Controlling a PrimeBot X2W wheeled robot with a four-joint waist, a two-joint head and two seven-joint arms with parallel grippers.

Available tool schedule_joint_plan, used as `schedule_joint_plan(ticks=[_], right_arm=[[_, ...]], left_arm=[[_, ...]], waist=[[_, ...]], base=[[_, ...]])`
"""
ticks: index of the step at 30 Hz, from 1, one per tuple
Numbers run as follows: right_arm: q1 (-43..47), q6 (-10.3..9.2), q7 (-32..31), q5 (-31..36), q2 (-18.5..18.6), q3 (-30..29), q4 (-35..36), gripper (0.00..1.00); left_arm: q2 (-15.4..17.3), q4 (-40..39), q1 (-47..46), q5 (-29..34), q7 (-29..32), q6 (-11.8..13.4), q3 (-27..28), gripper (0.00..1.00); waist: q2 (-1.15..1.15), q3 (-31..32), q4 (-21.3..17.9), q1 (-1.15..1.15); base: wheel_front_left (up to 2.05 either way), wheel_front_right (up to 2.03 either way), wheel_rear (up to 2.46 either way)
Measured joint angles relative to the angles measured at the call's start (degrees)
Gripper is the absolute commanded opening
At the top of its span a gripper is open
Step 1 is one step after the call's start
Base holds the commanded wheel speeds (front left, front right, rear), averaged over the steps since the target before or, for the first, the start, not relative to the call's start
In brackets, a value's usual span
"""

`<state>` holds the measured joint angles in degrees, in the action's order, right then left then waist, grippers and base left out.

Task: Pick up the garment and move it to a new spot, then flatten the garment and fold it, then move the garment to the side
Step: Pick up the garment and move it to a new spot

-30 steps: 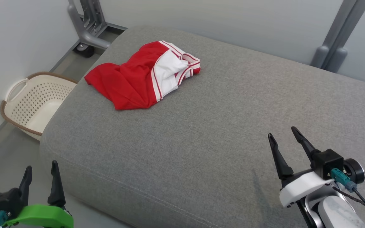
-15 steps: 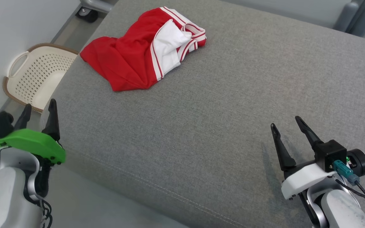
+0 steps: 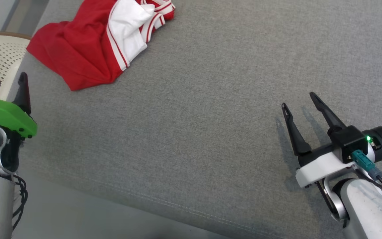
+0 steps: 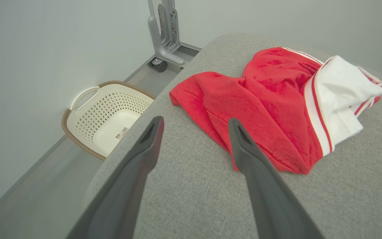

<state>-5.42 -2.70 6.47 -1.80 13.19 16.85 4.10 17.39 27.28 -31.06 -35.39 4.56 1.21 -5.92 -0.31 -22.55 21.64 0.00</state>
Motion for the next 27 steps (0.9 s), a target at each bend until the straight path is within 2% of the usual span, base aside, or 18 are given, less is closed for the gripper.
schedule_joint_plan(ticks=[12, 20, 21, 22, 23, 27], right_arm=[[-6.19, 0.07, -2.47, 2.55, 1.56, -0.67, 7.5, 1.0], [-9.79, -0.44, -3.0, 3.72, 2.19, -1.96, 10.94, 1.0], [-10.23, -0.44, -2.99, 3.85, 2.36, -2.13, 10.95, 1.0], [-10.58, -0.46, -2.97, 3.9, 2.52, -2.32, 10.95, 1.0], [-10.78, -0.52, -2.88, 3.9, 2.63, -2.47, 10.95, 1.0], [-11.76, -0.94, -1.59, 3.9, 2.43, -2.71, 11.07, 1.0]], left_arm=[[-0.36, 5.35, -11.58, -6.65, 4.36, -0.78, 3.76, 1.0], [-0.71, 9.11, -15.36, -7.36, 6.31, -1.16, 3.75, 1.0], [-0.77, 9.57, -15.93, -7.36, 6.28, -1.29, 3.79, 0.06], [-0.85, 9.98, -16.49, -7.36, 5.93, -1.29, 3.82, 0.06], [-0.87, 10.32, -17.07, -7.36, 5.58, -1.51, 3.88, 0.0], [-1.55, 10.12, -19.45, -7.36, 3.58, -3.92, 3.48, 0.0]], waist=[[0.0, -10.28, -5.92, 0.0], [0.0, -16.01, -7.67, 0.01], [0.0, -16.74, -7.86, 0.01], [0.0, -17.43, -8.07, 0.01], [0.0, -18.03, -8.25, 0.01], [0.0, -19.51, -9.04, 0.0]], base=[[0.0, 0.0, 0.0], [0.0, 0.0, 0.0], [0.0, 0.0, 0.0], [0.0, 0.0, 0.0], [0.0, 0.0, 0.0], [0.0, 0.0, 0.0]])
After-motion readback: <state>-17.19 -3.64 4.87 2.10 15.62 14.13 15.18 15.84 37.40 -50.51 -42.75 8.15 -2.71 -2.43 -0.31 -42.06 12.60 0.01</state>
